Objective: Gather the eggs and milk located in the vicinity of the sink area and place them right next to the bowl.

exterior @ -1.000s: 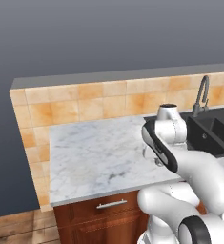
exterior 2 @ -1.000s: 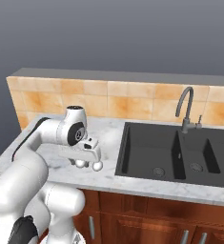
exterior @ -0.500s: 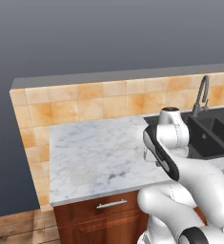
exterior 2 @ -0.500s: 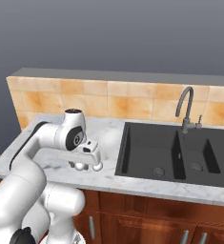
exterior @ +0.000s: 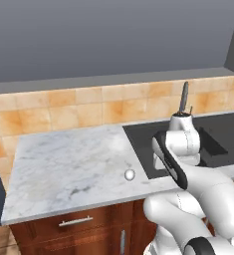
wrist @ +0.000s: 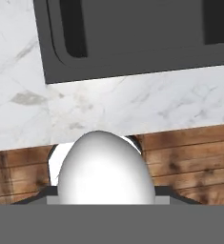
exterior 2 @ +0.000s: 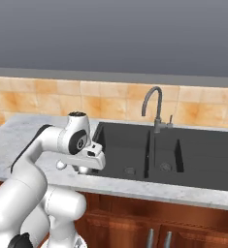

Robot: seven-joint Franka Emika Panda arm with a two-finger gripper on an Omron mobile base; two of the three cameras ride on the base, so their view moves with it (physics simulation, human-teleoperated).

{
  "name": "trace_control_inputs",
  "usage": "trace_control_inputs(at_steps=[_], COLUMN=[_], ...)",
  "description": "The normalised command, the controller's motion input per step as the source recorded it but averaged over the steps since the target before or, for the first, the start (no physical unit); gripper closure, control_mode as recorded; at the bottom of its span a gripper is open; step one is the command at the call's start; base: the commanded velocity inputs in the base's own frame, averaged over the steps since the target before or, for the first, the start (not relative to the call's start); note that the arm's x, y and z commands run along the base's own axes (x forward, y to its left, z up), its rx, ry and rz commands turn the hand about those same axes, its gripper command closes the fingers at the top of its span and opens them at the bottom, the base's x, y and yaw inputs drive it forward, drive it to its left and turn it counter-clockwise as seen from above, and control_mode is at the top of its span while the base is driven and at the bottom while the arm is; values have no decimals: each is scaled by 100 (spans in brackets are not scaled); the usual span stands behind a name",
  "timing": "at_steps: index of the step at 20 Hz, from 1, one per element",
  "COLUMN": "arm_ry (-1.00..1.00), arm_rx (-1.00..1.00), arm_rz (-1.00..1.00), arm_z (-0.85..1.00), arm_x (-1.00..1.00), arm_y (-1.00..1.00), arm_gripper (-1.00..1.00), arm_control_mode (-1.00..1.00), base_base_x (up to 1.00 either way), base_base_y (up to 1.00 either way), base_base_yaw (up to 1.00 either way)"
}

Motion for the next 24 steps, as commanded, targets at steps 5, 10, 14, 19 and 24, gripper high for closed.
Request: trace_control_inputs(at_steps=[5, 10, 14, 19, 24], arm_ry=[0, 0, 0, 0, 0], arm_rx=[0, 0, 0, 0, 0], arm_rz=[0, 0, 0, 0, 0], arm_z=[0, 0, 0, 0, 0], arm_x=[0, 0, 0, 0, 0], arm_y=[0, 0, 0, 0, 0], arm_gripper=[100, 100, 100, 100, 100], arm_control_mode=[100, 100, 100, 100, 100], base_base_x=[0, 0, 0, 0, 0], base_base_y=[-100, -100, -100, -100, -98], base_base_yaw=[3, 0, 0, 0, 0])
